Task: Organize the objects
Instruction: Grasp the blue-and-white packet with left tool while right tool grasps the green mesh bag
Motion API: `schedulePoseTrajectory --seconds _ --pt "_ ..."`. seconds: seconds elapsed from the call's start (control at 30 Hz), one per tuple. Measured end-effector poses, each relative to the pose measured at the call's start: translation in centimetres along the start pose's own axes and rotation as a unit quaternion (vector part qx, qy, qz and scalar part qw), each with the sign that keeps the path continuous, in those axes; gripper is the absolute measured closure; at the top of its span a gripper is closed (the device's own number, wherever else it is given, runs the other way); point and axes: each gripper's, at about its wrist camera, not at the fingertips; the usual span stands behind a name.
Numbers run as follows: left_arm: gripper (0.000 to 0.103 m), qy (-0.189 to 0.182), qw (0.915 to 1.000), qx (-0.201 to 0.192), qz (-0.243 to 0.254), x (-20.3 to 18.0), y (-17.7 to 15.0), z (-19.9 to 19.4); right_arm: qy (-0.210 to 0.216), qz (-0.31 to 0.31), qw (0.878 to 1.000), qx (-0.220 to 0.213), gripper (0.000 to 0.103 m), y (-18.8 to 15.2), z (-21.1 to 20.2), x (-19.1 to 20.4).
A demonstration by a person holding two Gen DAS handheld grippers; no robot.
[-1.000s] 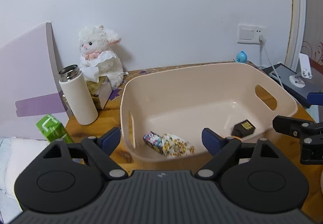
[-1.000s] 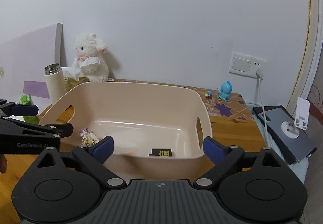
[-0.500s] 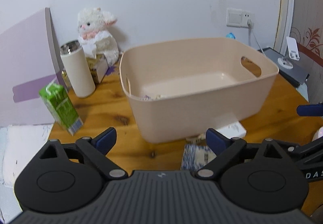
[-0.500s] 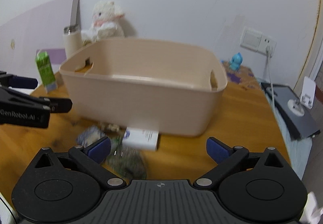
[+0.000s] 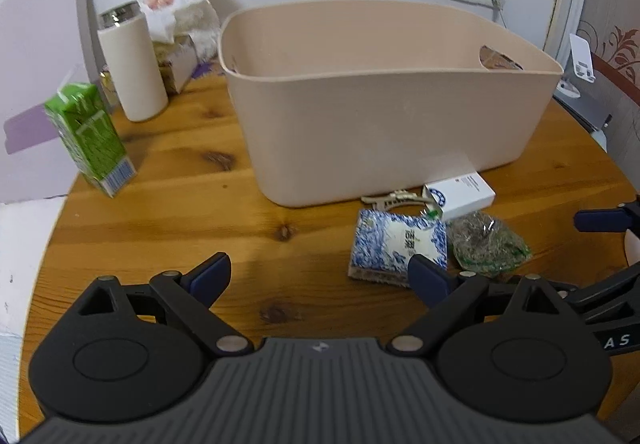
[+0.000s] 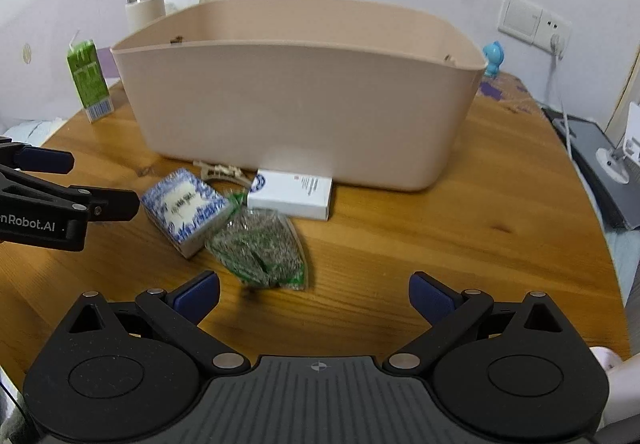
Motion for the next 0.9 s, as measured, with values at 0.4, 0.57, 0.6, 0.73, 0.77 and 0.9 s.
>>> schedulePoseTrajectory --seconds 0.4,0.57,0.6,0.73,0.77,0.9 --pt "0.007 -0.038 0.9990 0.021 0.011 -1.7 0.3 2.1 0.008 -0.008 1.000 0.005 0.001 -0.4 1.9 -0.3" --pt "0.007 -0.039 0.9983 0.039 0.021 -2.6 0.2 3.5 0.012 -0.004 1.000 0.004 0.001 -0.6 2.1 -0.5" --pt "0.007 -0.037 0.9984 0.040 0.017 -2.6 0.2 3.8 0.011 -0.005 1.000 0.003 0.002 -0.6 2.1 -0.5" --pt "0.007 -0.036 0.9985 0.042 -0.007 -2.0 0.4 4.6 0.012 -0.004 1.000 -0.005 0.006 -0.5 2.3 -0.5" --pt "0.008 -0.028 0.9988 0.040 -0.005 -1.9 0.4 4.8 0.012 -0.005 1.000 -0.006 0.007 -0.4 2.3 -0.5" --pt "0.012 -0.018 0.9993 0.034 0.002 -1.9 0.6 5.0 0.017 -0.014 1.000 -0.015 0.014 -0.2 2.6 -0.1"
Point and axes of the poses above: each gripper's, at about its wrist camera, not at the fingertips, and z roughly the way its jaws point, x to its left, y to its top, and after that the axes turned 5 degrees about -z, right-handed
